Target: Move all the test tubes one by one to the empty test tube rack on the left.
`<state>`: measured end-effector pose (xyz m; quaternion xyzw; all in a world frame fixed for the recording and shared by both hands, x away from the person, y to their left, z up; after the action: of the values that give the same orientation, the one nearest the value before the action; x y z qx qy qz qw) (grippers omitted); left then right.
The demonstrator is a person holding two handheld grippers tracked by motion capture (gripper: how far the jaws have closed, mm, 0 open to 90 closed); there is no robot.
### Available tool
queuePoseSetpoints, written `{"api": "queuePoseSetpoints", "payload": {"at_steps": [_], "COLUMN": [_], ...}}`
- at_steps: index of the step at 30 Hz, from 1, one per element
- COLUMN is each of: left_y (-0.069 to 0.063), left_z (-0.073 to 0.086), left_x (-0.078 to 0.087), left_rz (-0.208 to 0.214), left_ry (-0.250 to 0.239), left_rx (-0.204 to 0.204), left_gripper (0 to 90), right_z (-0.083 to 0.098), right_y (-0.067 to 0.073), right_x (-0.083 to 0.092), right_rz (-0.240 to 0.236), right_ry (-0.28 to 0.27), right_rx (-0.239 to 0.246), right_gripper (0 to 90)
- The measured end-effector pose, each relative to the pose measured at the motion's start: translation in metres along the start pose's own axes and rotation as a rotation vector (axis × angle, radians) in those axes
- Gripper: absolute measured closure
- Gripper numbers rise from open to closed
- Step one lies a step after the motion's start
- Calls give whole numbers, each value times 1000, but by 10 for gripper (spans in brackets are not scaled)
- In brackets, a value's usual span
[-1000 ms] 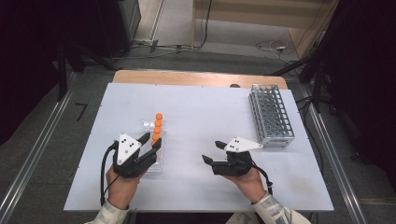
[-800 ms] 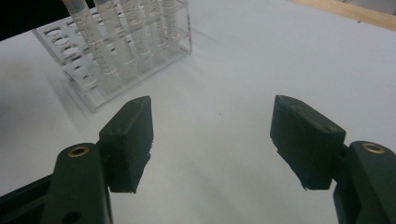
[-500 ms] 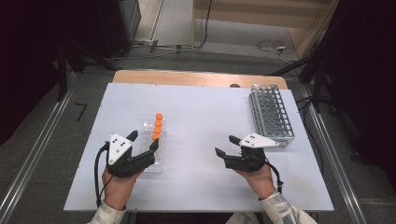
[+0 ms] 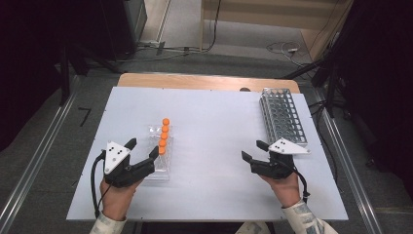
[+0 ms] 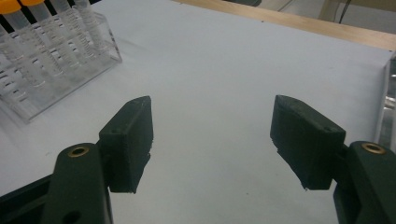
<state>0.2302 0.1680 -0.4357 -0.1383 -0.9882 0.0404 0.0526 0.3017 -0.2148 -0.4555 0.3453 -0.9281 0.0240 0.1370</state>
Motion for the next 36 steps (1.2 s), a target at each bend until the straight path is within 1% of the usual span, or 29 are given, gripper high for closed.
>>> {"api": "queuePoseSetpoints", "payload": {"at_steps": [3, 6, 13, 16, 19, 20, 25, 27, 31, 32, 34, 36], "left_y": [4, 7, 17, 23, 30, 33, 47, 50, 55, 56, 59, 62], "left_z": [1, 2, 4, 5, 7, 7, 14, 16, 20, 21, 24, 26], "left_x": [3, 5, 11, 14, 15, 16, 18, 19, 22, 22, 22, 22], "left_rz": [-6, -13, -37, -55, -82, -91, -128, -138, -149, -156, -170, -186], "left_ry": [-8, -11, -17, -13, -13, -12, 10, 16, 3, -1, 2, 8], "left_rx": [8, 3, 10, 9, 8, 12, 13, 14, 21, 23, 32, 32], "left_gripper": [247, 247, 247, 247, 248, 247, 247, 247, 246, 234, 221, 205], "right_z": [0, 2, 5, 6, 8, 9, 13, 15, 19, 20, 23, 25], "right_y": [-5, -11, -22, -27, -32, -35, -48, -53, -63, -65, -70, -74], "right_x": [5, 10, 23, 28, 34, 36, 50, 55, 64, 66, 70, 73], "right_rz": [16, 34, 68, 83, 102, 111, 154, 173, 208, 215, 231, 245], "right_ry": [-6, -7, -11, -14, -13, -17, -26, -32, -34, -32, -31, -28], "right_rx": [-2, -7, -17, -21, -22, -12, -30, -36, -38, -40, -47, -46], "right_gripper": [289, 289, 288, 288, 280, 280, 278, 276, 272, 270, 266, 264]}}
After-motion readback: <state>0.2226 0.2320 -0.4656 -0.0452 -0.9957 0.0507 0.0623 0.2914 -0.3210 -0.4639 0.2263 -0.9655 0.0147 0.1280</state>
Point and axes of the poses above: each handheld gripper's, and its own axes: x roughly backward along the jaws, z roughly out of its underside, y roughly to its left, the point moved 3 cm from there along -x, roughly forward along the jaws, and after that the axes turned 14 degrees about -y, right-handed, at the moved point
